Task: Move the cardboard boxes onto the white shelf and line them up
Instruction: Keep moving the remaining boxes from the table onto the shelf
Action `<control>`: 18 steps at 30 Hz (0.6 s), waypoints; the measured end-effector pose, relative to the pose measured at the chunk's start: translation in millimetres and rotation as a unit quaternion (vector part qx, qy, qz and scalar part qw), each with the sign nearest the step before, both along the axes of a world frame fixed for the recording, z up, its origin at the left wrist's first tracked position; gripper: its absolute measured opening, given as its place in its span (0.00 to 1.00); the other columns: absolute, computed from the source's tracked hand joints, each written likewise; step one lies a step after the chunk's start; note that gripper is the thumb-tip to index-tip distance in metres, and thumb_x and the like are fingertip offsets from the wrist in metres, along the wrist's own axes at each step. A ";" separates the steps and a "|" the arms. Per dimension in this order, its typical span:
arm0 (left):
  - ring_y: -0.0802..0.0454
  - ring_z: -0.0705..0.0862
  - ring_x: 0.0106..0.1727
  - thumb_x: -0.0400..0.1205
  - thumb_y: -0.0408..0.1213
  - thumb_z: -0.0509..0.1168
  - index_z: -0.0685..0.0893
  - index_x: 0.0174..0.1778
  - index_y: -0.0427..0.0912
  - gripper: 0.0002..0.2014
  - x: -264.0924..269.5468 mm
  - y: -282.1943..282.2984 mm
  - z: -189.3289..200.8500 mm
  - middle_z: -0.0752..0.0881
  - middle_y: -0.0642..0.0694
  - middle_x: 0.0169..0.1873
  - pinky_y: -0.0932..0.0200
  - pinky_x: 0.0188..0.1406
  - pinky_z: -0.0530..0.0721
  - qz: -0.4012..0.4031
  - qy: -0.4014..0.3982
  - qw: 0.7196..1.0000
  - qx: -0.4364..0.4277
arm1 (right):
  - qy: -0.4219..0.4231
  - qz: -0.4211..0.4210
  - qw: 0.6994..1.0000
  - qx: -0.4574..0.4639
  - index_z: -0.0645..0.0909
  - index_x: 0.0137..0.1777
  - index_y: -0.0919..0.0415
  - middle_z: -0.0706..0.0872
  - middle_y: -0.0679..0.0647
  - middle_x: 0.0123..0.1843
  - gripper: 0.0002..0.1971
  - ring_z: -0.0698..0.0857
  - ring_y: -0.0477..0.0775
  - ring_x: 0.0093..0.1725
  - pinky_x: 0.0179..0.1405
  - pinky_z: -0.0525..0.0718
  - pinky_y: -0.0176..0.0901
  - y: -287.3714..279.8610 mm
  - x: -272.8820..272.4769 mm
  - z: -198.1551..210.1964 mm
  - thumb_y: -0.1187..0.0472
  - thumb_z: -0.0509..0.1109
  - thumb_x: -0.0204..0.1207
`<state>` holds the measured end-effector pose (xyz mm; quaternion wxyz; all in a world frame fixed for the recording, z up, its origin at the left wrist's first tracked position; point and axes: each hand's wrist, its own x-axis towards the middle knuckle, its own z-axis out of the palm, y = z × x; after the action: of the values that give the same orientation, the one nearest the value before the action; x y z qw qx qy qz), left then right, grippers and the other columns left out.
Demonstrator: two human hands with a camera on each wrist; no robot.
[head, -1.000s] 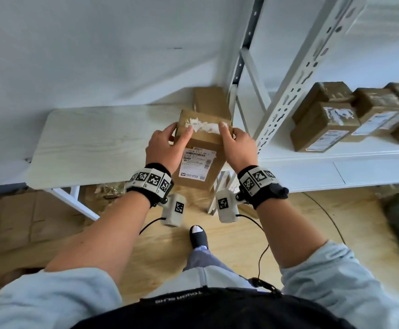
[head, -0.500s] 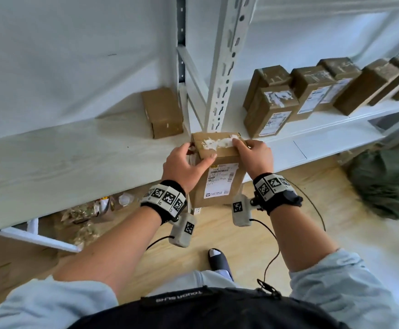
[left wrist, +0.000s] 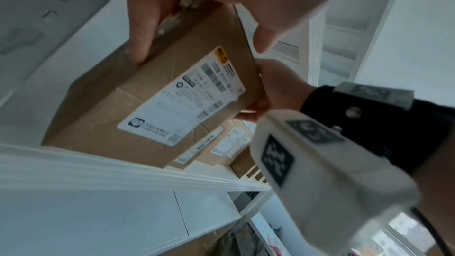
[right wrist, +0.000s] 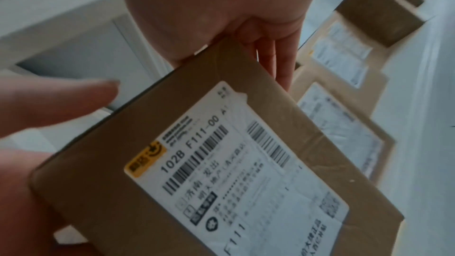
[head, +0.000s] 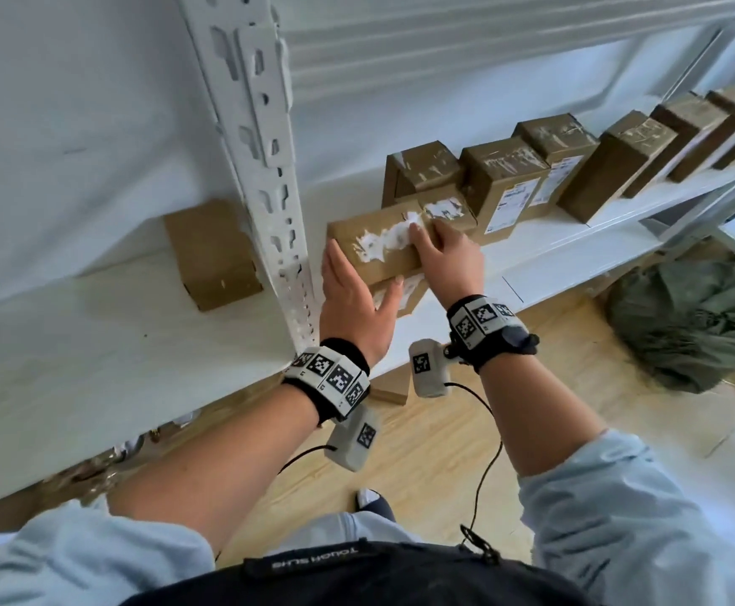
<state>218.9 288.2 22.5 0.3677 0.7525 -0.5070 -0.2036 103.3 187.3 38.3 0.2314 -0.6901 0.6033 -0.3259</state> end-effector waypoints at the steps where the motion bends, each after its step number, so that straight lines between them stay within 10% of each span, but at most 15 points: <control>1: 0.37 0.72 0.78 0.83 0.59 0.61 0.36 0.87 0.45 0.48 0.5 -9.3 -0.9 0.49 0.43 0.87 0.42 0.69 0.80 0.014 0.008 1.000 -0.008 | 0.015 0.014 1.000 -0.007 0.80 0.44 0.54 0.82 0.50 0.35 0.17 0.79 0.56 0.37 0.36 0.70 0.44 -12.8 6.7 2.8 0.42 0.60 0.84; 9: 0.33 0.81 0.68 0.89 0.51 0.55 0.43 0.88 0.54 0.35 5.4 -66.0 -9.1 0.50 0.43 0.87 0.48 0.61 0.79 0.106 0.070 0.989 0.081 | 0.159 0.028 0.975 -0.155 0.85 0.39 0.55 0.88 0.53 0.37 0.20 0.80 0.60 0.48 0.47 0.73 0.51 -70.9 33.8 -28.0 0.43 0.62 0.81; 13: 0.34 0.84 0.64 0.89 0.54 0.53 0.45 0.88 0.56 0.33 -1.7 -85.0 -14.6 0.50 0.43 0.87 0.47 0.55 0.84 0.080 0.026 0.992 0.090 | 0.133 -0.013 0.980 -0.145 0.90 0.52 0.53 0.84 0.56 0.58 0.22 0.76 0.64 0.63 0.65 0.69 0.58 -97.0 16.0 -52.6 0.38 0.63 0.78; 18: 0.33 0.84 0.63 0.88 0.57 0.53 0.45 0.87 0.61 0.33 -15.7 -110.7 -14.8 0.47 0.48 0.88 0.42 0.55 0.88 0.072 0.007 0.992 0.103 | 0.071 -0.022 0.988 -0.135 0.90 0.55 0.53 0.86 0.53 0.58 0.24 0.78 0.61 0.64 0.72 0.69 0.61 -125.1 0.9 -62.7 0.37 0.61 0.77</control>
<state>203.3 177.5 7.7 0.3051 0.8195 -0.4254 -0.2332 104.2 62.2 -24.4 0.0858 -0.7230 0.5835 -0.3598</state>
